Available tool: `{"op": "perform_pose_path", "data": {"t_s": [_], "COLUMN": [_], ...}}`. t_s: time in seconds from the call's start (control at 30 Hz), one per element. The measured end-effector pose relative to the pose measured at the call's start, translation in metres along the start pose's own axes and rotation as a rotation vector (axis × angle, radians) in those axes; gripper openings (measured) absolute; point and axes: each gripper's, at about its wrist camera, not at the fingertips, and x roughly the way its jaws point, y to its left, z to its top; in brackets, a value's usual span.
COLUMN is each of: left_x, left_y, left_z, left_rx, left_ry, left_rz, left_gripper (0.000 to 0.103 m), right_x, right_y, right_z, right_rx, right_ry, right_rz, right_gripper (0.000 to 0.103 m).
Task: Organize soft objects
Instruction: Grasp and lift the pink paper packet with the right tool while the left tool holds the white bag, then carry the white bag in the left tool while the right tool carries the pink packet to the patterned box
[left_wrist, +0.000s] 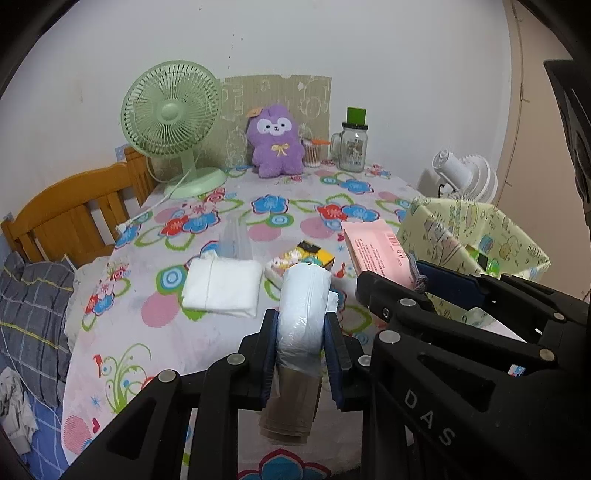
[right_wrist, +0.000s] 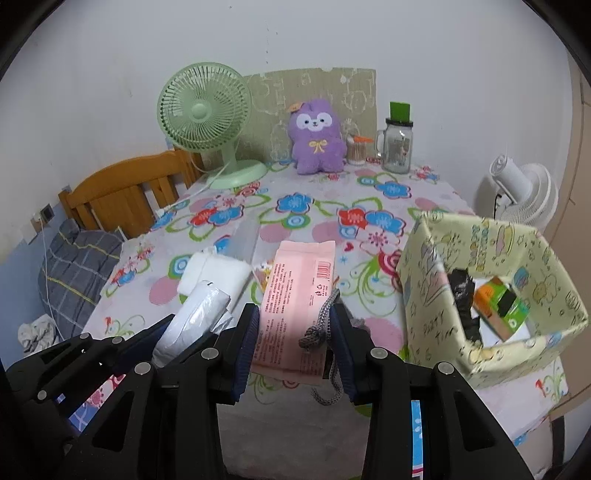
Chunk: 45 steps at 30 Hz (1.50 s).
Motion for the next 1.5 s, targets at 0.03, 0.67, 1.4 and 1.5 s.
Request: {"op": "perform_pose_path", "data": {"t_s": [0.03, 0.67, 1.4, 1.5], "left_x": [-0.001, -0.012, 0.015, 0.018], "left_y": [0.000, -0.024, -0.097, -0.109], "left_z": [0.002, 0.037, 0.056, 0.058], "left_rx": [-0.001, 0.042, 0.145, 0.164], "left_ry": [-0.003, -0.045, -0.017, -0.016], "left_rz": [-0.001, -0.022, -0.065, -0.067], "left_gripper": [0.024, 0.024, 0.024, 0.024], "right_x": [-0.002, -0.026, -0.030, -0.031], "right_y": [-0.001, -0.025, -0.107, -0.116], "right_z": [0.002, 0.032, 0.031, 0.030], "right_rx": [-0.001, 0.021, 0.150, 0.168], "right_ry": [-0.004, -0.045, -0.017, -0.015], "right_rz": [-0.001, -0.033, -0.062, -0.047], "right_gripper": [0.042, 0.043, 0.043, 0.044]}}
